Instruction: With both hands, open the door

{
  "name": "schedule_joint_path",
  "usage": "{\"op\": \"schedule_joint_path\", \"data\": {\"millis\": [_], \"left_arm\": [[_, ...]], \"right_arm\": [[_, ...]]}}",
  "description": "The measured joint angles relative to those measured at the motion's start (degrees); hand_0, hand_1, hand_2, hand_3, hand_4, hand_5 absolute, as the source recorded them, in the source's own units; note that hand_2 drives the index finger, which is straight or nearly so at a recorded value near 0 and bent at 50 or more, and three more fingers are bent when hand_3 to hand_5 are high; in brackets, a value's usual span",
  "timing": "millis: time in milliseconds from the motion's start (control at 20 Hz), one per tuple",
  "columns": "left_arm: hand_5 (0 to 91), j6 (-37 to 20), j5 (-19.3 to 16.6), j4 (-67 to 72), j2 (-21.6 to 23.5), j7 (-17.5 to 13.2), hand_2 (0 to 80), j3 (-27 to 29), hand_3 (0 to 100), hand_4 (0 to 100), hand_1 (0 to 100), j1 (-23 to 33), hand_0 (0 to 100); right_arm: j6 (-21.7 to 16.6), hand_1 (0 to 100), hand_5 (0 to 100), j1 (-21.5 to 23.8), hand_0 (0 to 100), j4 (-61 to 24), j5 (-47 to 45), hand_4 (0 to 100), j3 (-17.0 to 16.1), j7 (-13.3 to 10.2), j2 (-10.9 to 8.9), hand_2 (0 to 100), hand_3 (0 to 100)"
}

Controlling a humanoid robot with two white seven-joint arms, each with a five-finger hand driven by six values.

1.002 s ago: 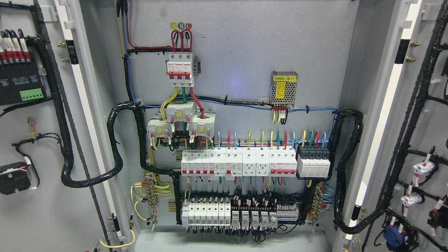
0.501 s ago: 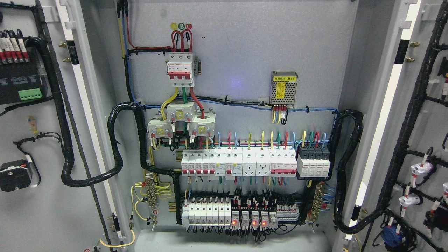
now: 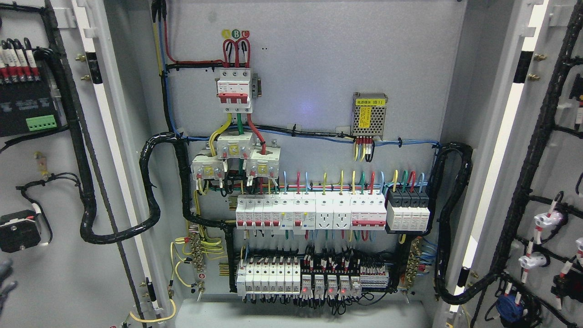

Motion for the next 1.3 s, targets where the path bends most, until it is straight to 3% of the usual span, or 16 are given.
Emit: {"op": "schedule_joint_path", "data": {"millis": [250,401,651,902,1152,1302], "left_arm": [[0.0,0.0,-15.5,6.1,-10.8,-1.5,0.0,-6.8,0,0,0,3.2,0],[0.0,0.0,-20.9,16.8,-16.3,-1.7,0.0,-9.6,0,0,0,3.0,0],[0.0,0.0,-22.7,40.3,-23.0,-1.6,0.0,-10.8,0,0,0,-0.9,0],[0.0,1.0,-22.0,61.3,-27.3,-1.4,0.0,-7.8,0,0,0,-3.8,0],[0.0,28.2,-19.7,74.4,-30.0,-2.7,0.0,-5.0,0,0,0,-4.9,0],[0.0,36.7,-18.9,79.5,-31.1,-2.9,0.0,-3.8,0,0,0,-5.3,0]], "right_arm": [[0.0,0,0,-1.2,0,14.3,2.5,0,4.9,0.3,3.03,0,0],[0.4,0,0,-4.1,0,27.0,3.2,0,7.0,-0.1,5.89,0,0],[1.7,0,0,-10.8,0,50.5,3.8,0,9.1,-0.3,11.07,0,0],[12.0,0,0,-14.2,0,67.5,7.0,0,10.5,-2.2,14.89,0,0],[20.3,0,0,-15.7,0,78.1,14.6,0,11.2,-11.5,17.29,0,0],[25.2,0,0,-16.3,0,82.5,17.5,0,11.5,-15.6,18.30,0,0]]}}
